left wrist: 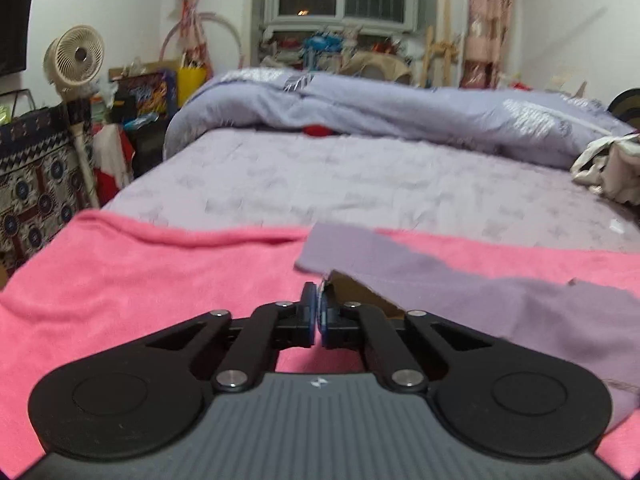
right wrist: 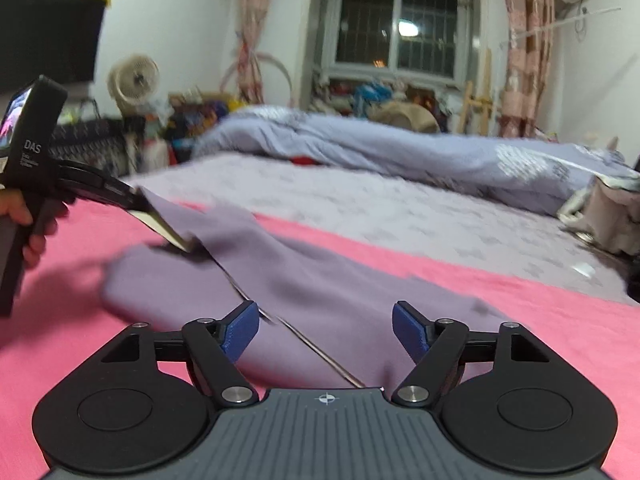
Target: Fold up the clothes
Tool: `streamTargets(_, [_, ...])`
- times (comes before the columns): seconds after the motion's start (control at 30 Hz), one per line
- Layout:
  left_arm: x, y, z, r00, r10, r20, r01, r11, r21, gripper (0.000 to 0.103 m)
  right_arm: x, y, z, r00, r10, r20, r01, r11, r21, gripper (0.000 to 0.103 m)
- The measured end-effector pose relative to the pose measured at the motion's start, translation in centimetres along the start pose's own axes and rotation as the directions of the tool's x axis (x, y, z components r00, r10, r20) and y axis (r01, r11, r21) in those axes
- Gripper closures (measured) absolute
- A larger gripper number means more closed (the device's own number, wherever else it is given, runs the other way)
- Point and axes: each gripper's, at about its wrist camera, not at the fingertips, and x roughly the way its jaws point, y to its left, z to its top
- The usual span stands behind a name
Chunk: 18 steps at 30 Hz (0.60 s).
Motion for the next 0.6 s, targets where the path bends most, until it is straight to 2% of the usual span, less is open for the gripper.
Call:
streamTargets(0.07, [-0.7,0.2,0.7,1.0,-0.018,-0.002,0.018,1.0,-0.003,0.103,0.8,1.8,0.7,0.998,0.037,0.054,-0.036,0.999,-0.012,0.022])
streamTargets(0.13, [-1.2,0.2,1.1,1.0,-0.028,-0.007,0.028,1.0,0.004,0.103,1.9,3.4,1.5,0.993,0.069,0.1,-0.067,0.998,-0.019,0.021])
streamTargets(0.23, [-1.4,0.4,1.1,0.999,-0.034,-0.023,0.035,0.999,0.012,0.103,4.0,5.3,2.8,0.987,0.105,0.118,-0.104,0.995,-0.009,0.02])
streamTargets(0.5, [-0.3,1.1,0.1,0.995,-0.055,-0.078,0.053,0.998,-0.024,0.103,9.5,8.8,4.8,0.994,0.078,0.072,-0.073,0.995,-0.07,0.02])
streamTargets(0.6, [-0.2,1.6,-0.2,0.994,-0.067,-0.086,0.064,0.997,-0.034,0.103,10.3,9.7,4.7,0.993,0.105,0.049,-0.099,0.99,-0.097,0.02])
